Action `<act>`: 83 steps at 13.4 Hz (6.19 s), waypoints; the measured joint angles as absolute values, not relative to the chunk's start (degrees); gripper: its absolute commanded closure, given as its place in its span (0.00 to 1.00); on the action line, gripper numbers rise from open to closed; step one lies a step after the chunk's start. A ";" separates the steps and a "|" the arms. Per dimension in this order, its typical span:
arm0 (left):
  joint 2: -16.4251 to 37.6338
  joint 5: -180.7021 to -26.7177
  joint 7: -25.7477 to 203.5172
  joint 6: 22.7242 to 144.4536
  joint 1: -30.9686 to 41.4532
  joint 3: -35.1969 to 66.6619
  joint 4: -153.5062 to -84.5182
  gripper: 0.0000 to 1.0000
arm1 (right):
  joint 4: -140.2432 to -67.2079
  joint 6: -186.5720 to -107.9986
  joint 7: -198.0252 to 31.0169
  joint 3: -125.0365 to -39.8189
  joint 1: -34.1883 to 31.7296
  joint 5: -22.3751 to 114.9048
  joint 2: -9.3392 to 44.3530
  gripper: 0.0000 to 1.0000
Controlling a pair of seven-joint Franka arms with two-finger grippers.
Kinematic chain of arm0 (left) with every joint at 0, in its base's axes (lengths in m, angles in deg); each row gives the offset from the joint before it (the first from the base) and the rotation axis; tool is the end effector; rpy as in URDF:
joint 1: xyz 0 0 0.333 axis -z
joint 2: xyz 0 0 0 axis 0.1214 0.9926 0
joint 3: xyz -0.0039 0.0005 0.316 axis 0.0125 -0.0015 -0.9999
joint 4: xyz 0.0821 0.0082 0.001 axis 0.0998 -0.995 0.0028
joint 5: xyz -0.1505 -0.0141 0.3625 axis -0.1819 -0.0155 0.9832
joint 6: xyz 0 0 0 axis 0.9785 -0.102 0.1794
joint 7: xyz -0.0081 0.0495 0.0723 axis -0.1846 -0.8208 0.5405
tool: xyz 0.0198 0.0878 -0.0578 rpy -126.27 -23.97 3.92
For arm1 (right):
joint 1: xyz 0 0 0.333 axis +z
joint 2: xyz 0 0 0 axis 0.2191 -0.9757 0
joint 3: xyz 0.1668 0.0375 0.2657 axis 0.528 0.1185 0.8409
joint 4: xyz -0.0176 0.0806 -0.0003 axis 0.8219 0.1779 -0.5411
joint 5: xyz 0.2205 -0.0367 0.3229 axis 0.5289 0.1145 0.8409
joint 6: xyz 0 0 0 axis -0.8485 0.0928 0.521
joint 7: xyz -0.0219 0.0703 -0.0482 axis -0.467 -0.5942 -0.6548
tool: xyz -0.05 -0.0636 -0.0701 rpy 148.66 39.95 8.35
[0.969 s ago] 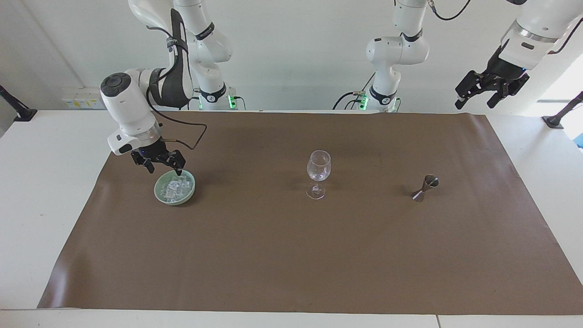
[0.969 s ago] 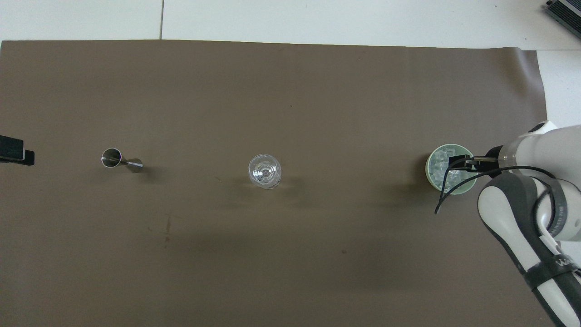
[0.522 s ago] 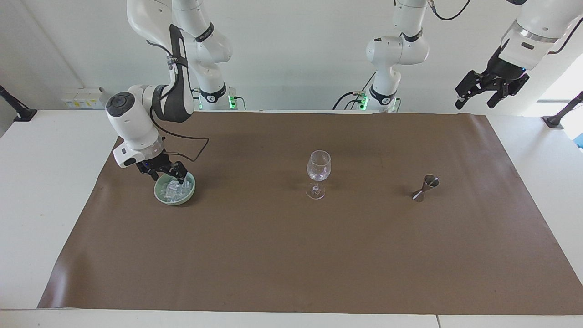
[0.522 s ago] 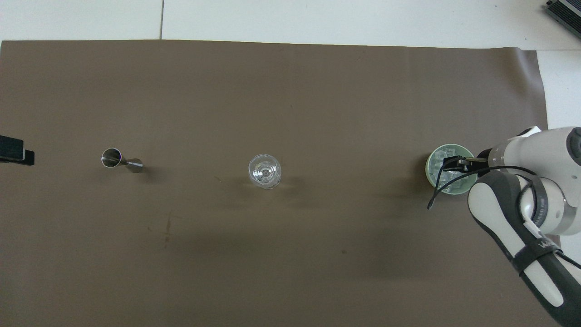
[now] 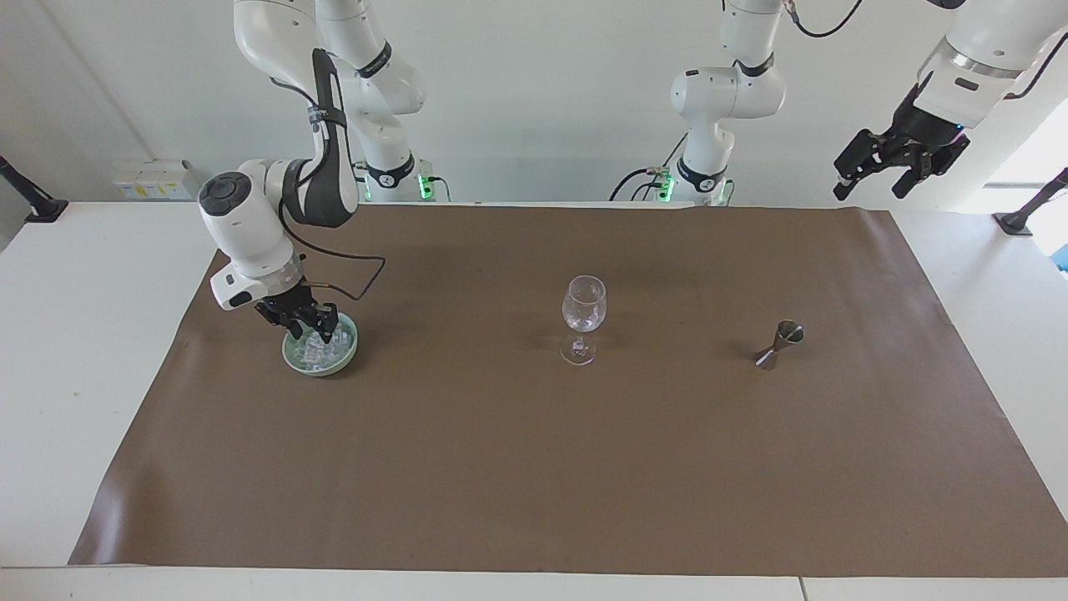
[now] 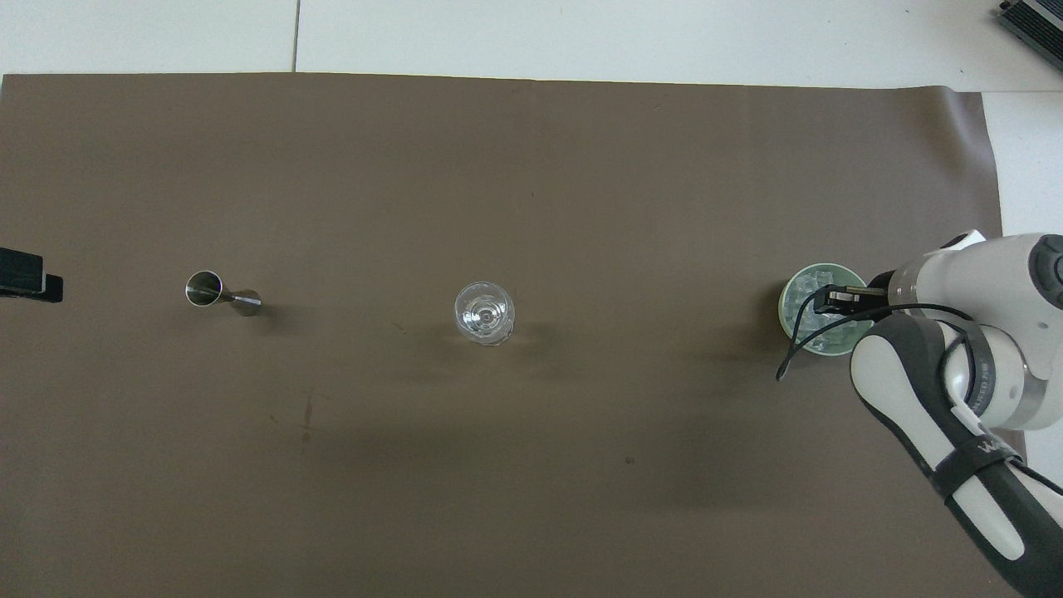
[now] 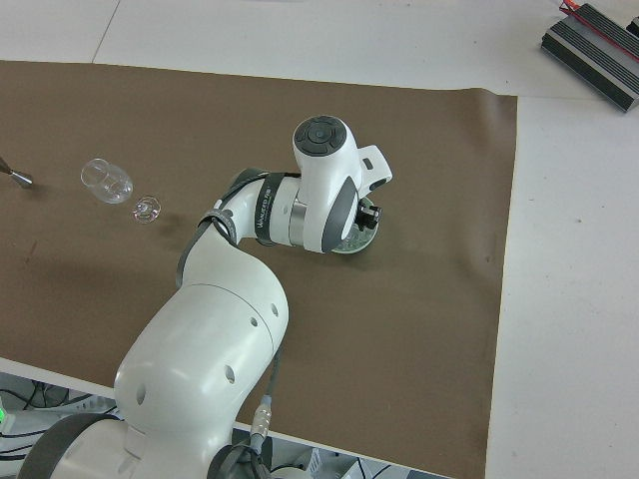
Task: Pour wine and add ice with both arms
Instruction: 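Close the right gripper on the rim of the green ice cup, then lift the ice cup with the right gripper, then carry the ice cup with the right gripper over the clear glass, then tilt the ice cup over the clear glass with the right gripper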
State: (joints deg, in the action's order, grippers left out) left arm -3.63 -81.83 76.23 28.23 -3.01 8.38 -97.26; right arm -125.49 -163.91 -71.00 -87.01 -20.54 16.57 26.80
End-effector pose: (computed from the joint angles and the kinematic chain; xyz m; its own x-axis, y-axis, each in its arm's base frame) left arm 0.5175 -0.0018 0.6752 0.9989 0.0474 -0.0058 0.0477 -0.9968 0.0635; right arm 0.5486 -0.0505 0.3450 0.9828 -0.1792 0.0448 -0.1785 -0.9837 -0.0200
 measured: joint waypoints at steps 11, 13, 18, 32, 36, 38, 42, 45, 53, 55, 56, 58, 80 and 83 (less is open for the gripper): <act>-3.63 -81.83 76.23 28.23 -3.01 8.38 -97.26 0.00 | -125.54 -163.94 -70.66 -86.90 -20.50 16.58 26.80 0.95; -3.63 -81.83 76.23 28.23 -3.01 8.38 -97.26 0.00 | -125.53 -163.93 -70.66 -86.89 -20.49 16.58 26.80 1.00; -3.64 -81.83 76.23 28.23 -3.01 8.38 -97.26 0.00 | -124.39 -161.53 -70.66 -86.88 -20.48 16.58 26.82 1.00; -3.65 -81.82 76.23 28.23 -3.01 8.38 -97.27 0.00 | -108.22 -139.87 -56.70 -73.51 -20.17 16.66 37.62 1.00; -3.65 -81.82 76.23 28.23 -3.01 8.38 -97.27 0.00 | -106.86 -141.39 -42.13 -64.09 -19.31 17.57 37.38 1.00; -3.65 -81.82 76.23 28.23 -3.01 8.38 -97.27 0.00 | -106.88 -143.98 -35.58 -61.87 -17.01 20.78 37.28 1.00; -3.65 -81.82 76.23 28.23 -3.01 8.38 -97.27 0.00 | -106.93 -150.45 -27.48 -61.67 -12.35 23.47 36.33 1.00; -3.65 -81.82 76.23 28.23 -3.01 8.38 -97.27 0.00 | -106.94 -157.29 -22.88 -61.68 -9.59 23.57 34.15 1.00; -3.65 -81.82 76.23 28.23 -3.01 8.38 -97.28 0.00 | -106.40 -166.30 -15.95 -61.73 -3.32 23.53 27.37 1.00; -3.65 -81.82 76.23 28.23 -3.01 8.38 -97.28 0.00 | -106.40 -167.18 -15.95 -61.73 -2.94 23.53 26.41 1.00; -3.65 -81.82 76.23 28.23 -3.01 8.38 -97.28 0.00 | -106.39 -167.43 -15.95 -61.74 -2.94 23.53 26.12 1.00; -3.66 -81.82 76.23 28.23 -3.01 8.38 -97.28 0.00 | -106.38 -167.91 -15.95 -61.76 -2.94 23.53 25.56 1.00; -3.67 -81.82 76.23 28.23 -3.01 8.38 -97.29 0.00 | -103.69 -168.91 -13.98 -62.67 -1.32 20.65 21.99 0.00; -3.67 -81.82 76.23 28.23 -3.01 8.38 -97.29 0.00 | -101.70 -165.14 -13.96 -63.09 -2.49 15.47 23.97 0.00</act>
State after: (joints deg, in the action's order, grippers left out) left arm -3.67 -81.82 76.23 28.23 -3.01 8.38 -97.29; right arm -101.70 -165.14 -13.96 -63.09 -2.49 15.47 23.97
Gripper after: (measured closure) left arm 0.000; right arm 0.000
